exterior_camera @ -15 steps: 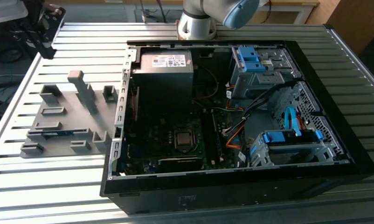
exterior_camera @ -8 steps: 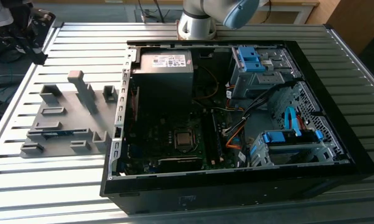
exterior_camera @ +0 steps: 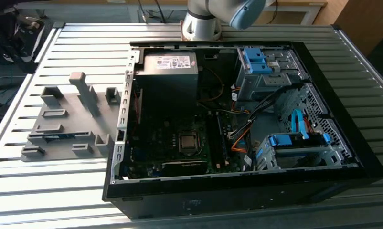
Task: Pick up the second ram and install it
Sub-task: 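Reach for the second ram, then pick up the second ram and move it above second insertion slot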
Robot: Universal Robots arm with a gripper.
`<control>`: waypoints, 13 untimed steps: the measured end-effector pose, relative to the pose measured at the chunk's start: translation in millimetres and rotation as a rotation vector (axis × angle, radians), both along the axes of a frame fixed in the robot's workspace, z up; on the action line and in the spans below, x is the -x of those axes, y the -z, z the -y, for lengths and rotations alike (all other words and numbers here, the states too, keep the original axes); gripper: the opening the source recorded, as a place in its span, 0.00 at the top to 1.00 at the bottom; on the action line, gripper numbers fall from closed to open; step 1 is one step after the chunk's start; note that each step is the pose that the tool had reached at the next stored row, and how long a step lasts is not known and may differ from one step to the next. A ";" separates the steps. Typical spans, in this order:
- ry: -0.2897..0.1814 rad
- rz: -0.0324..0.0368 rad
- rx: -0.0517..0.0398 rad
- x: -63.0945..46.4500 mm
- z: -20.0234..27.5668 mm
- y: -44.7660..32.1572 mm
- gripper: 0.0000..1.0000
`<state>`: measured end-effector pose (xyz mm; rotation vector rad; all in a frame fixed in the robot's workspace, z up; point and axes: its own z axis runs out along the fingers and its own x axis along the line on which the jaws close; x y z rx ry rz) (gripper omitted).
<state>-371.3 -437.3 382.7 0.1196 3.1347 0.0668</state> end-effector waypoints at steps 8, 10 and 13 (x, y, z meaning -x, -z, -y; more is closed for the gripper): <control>0.000 0.0000 0.0001 17.6 7.8 0.8 0.89; 0.000 0.0000 0.0000 19.2 7.8 0.8 0.89; 0.000 -0.0001 0.0000 19.3 7.8 0.8 0.89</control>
